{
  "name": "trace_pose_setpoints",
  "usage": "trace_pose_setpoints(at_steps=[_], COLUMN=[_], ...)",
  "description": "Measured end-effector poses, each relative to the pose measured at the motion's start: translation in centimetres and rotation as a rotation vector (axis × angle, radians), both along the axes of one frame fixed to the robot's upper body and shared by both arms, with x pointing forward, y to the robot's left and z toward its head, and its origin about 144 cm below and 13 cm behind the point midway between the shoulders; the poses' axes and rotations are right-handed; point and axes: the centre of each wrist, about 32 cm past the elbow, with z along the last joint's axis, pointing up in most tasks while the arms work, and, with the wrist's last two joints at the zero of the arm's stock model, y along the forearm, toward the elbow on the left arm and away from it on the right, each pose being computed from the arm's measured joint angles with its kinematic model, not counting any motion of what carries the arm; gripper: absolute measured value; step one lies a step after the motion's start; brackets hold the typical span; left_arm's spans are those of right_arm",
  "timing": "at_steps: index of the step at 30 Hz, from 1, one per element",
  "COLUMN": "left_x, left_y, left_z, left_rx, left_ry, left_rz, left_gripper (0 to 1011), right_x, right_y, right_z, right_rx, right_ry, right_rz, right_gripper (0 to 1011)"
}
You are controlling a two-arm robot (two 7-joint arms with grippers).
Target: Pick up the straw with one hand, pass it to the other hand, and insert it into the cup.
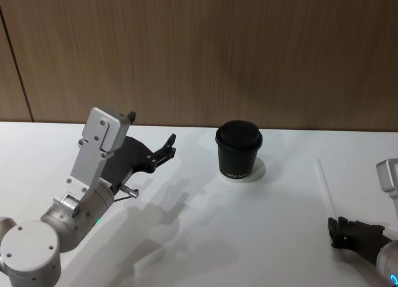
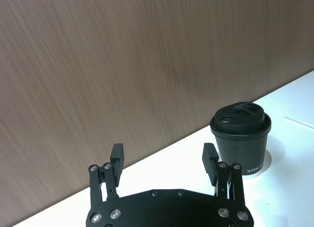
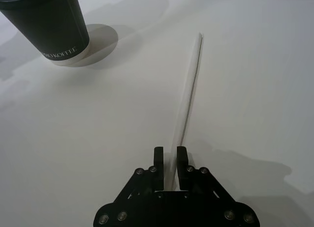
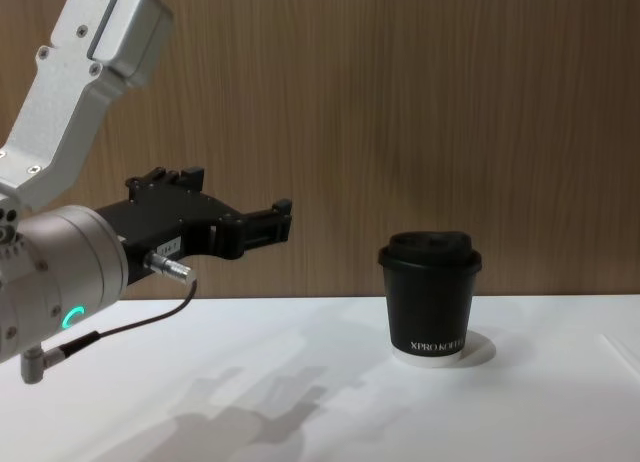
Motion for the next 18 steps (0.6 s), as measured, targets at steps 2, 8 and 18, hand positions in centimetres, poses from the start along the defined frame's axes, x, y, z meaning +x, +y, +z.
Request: trace_pose_setpoints(at_steps=[2,8,18], left_x=[0.0,0.0,0.0], left_y=[0.0,0.0,0.0], left_z=[0.0,0.0,0.0], left_rx=[0.0,0.0,0.0], left_ry=[0.0,0.0,0.0], left_rz=[0.0,0.0,0.0], left_gripper=[1000,1000,1001], right_x=[0.0,0.0,0.0], right_y=[0.0,0.0,0.0], right_z=[0.0,0.0,0.0], right_rx=[0.0,0.0,0.0], right_ry=[0.0,0.0,0.0], right_rz=[0.0,0.0,0.0], right_gripper=[162,4,0])
